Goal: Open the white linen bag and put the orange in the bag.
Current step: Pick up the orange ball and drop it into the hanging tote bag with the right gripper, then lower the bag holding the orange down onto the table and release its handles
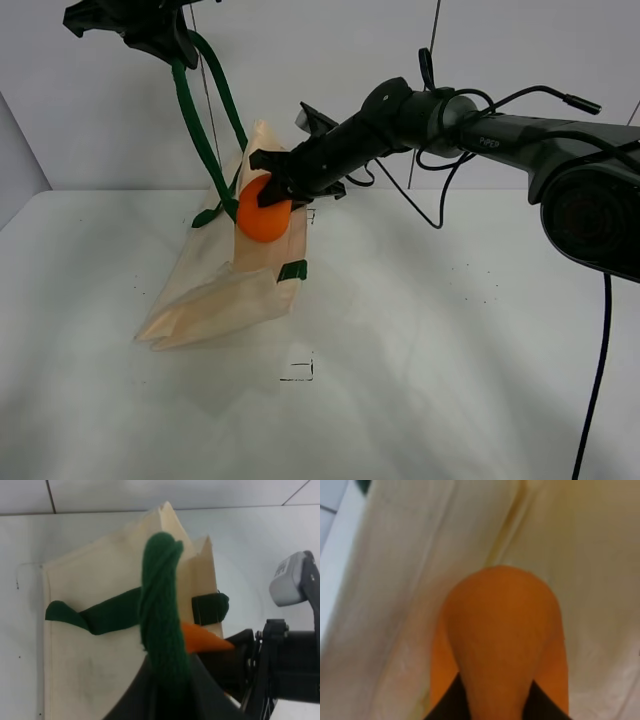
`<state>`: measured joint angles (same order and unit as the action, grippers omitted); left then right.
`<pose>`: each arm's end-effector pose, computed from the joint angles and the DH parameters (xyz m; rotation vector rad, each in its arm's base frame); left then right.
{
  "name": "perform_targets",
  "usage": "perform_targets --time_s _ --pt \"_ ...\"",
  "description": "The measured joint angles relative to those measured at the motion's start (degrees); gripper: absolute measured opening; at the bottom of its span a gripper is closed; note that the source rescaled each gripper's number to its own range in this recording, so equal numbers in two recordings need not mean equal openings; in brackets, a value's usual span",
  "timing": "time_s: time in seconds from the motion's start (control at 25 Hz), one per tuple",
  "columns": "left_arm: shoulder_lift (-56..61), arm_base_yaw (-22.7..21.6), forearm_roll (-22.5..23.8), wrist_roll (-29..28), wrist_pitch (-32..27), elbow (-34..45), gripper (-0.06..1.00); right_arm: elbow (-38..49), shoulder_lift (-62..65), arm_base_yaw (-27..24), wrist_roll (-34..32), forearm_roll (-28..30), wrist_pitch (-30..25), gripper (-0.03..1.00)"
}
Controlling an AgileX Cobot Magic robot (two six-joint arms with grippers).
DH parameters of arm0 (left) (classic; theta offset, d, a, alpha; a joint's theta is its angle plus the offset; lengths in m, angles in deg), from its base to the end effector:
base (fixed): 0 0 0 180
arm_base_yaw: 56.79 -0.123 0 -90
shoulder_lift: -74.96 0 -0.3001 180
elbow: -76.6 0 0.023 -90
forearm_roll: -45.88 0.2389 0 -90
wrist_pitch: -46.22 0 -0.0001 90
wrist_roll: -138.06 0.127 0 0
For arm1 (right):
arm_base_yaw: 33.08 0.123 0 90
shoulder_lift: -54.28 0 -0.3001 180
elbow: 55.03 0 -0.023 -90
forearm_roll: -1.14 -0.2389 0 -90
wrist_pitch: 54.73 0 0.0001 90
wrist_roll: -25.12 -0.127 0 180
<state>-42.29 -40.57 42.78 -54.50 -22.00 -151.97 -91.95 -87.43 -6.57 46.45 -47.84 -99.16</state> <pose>0.4190 -0.1285 0.4054 0.0767 2.4084 -0.3044 0.4578 0.3034 0.1906 -0.4558 2.4454 1.0175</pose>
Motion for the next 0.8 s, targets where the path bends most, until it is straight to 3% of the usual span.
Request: perform_targets --time_s 0.24,0.28,0.32,0.44,0.48,0.56,0.64,0.8 --pt "0.0 0.0 -0.1 0.0 0.0 0.0 0.0 0.0 -2.4 0.0 0.0 -1.2 -0.1 0.01" --pt "0.0 0.0 -0.1 0.0 0.0 0.0 0.0 0.0 -2.7 0.0 0.1 -1.2 -0.3 0.06" --pt "0.0 0.0 -0.1 0.0 0.0 0.0 0.0 0.0 -2.7 0.0 0.4 -1.2 -0.4 0.16" --pt "0.0 0.0 -0.1 0.1 0.0 0.0 0.0 0.0 -2.7 0.0 1.0 -1.0 -1.2 0.71" --pt "0.0 0.0 -0.1 0.1 0.0 0.0 0.0 0.0 -2.6 0.0 1.1 -0.6 -1.8 0.83" --pt "0.0 0.0 -0.1 0.3 0.0 0.0 0.0 0.0 -2.2 0.0 1.1 0.9 -3.5 0.94" --pt "0.0 0.0 -0.1 0.4 0.0 0.0 0.0 0.0 -0.8 0.0 -1.1 5.4 -4.9 0.98" --pt "0.0 0.0 -0.2 0.4 0.0 0.0 0.0 -0.1 3.8 0.0 -11.7 24.4 -8.5 1.0"
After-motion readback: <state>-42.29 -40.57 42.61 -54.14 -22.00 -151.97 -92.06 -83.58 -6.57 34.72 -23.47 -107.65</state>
